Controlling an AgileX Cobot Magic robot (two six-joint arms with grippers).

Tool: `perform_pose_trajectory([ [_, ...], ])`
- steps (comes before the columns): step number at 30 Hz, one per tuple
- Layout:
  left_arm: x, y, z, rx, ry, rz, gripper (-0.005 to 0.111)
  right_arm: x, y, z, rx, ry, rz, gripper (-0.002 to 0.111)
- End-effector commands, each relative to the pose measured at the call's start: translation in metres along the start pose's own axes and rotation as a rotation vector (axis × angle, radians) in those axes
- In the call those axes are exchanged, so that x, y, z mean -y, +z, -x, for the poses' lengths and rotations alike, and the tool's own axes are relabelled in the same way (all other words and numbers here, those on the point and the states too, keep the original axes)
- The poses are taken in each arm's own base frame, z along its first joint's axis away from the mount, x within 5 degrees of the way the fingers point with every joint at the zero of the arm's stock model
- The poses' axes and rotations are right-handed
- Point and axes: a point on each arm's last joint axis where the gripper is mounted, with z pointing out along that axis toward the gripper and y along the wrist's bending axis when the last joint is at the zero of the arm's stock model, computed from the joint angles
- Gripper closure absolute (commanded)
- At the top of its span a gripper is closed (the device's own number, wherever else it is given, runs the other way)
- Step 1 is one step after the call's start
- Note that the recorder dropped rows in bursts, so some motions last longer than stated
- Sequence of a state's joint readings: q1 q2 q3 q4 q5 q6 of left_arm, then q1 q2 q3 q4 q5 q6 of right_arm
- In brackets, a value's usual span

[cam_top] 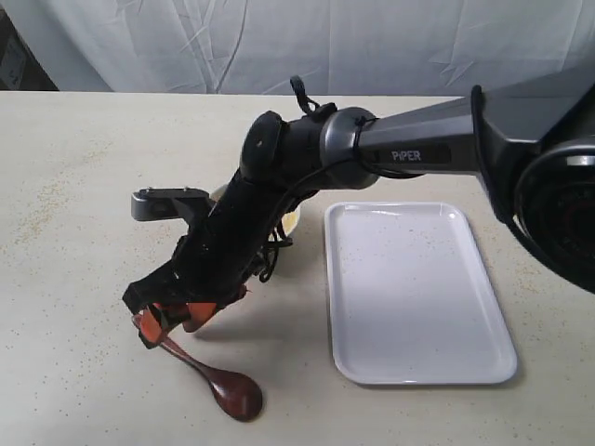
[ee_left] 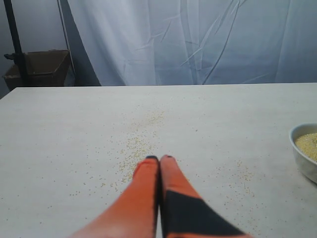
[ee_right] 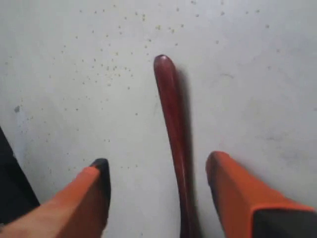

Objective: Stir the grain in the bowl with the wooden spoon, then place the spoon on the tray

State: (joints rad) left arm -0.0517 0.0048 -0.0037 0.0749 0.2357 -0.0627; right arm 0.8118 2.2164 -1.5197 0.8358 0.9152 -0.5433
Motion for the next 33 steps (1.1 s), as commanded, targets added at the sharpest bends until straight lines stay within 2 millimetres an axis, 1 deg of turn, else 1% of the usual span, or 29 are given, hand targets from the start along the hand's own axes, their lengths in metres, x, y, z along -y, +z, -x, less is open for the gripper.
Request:
perform_pose_trajectory([
  [1,0.0,0.0,-0.001,0.006,-0.006,0.0,0.107,-0.024,-0.038,0.006,0.074,-0.035,-0.024,0.064],
  [2,0.0,0.0,-0.001,0.006,-0.006,0.0,0.107,-0.027,-0.047,0.003,0.054,-0.042,-0.06,0.068],
  [3,0.0,0.0,-0.001,0.006,-0.006,0.0,0.107,-0.03,-0.056,-0.002,0.008,-0.045,-0.132,0.075],
  [4,0.0,0.0,-0.001,0.006,-0.006,0.0,0.107,-0.033,-0.06,-0.01,-0.061,-0.026,-0.249,0.083],
  [5,0.0,0.0,-0.001,0.006,-0.006,0.0,0.107,-0.034,-0.06,-0.015,-0.084,-0.014,-0.318,0.087],
  [6,0.0,0.0,-0.001,0.006,-0.006,0.0,0.107,-0.038,-0.056,-0.024,-0.106,-0.015,-0.409,0.096],
  [7,0.0,0.0,-0.001,0.006,-0.006,0.0,0.107,-0.041,-0.052,-0.03,-0.119,-0.033,-0.437,0.102],
  [8,0.0,0.0,-0.001,0.006,-0.006,0.0,0.107,-0.049,-0.042,-0.039,-0.139,-0.076,-0.457,0.109],
  [10,0.0,0.0,-0.001,0.006,-0.006,0.0,0.107,-0.053,-0.028,-0.05,-0.151,-0.118,-0.476,0.109],
  [12,0.0,0.0,-0.001,0.006,-0.006,0.0,0.107,-0.053,-0.023,-0.055,-0.16,-0.116,-0.484,0.109],
  [18,0.0,0.0,-0.001,0.006,-0.006,0.0,0.107,-0.047,-0.017,-0.064,-0.19,-0.098,-0.485,0.109],
  [23,0.0,0.0,-0.001,0.006,-0.006,0.0,0.107,-0.039,-0.008,-0.068,-0.122,-0.099,-0.48,0.109],
  [26,0.0,0.0,-0.001,0.006,-0.006,0.0,0.107,-0.037,-0.006,-0.071,-0.13,-0.097,-0.484,0.109],
  [30,0.0,0.0,-0.001,0.006,-0.006,0.0,0.107,-0.037,-0.006,-0.07,-0.125,-0.091,-0.485,0.109],
  [33,0.0,0.0,-0.001,0.006,-0.006,0.0,0.107,-0.043,-0.015,-0.066,-0.095,-0.074,-0.486,0.109],
])
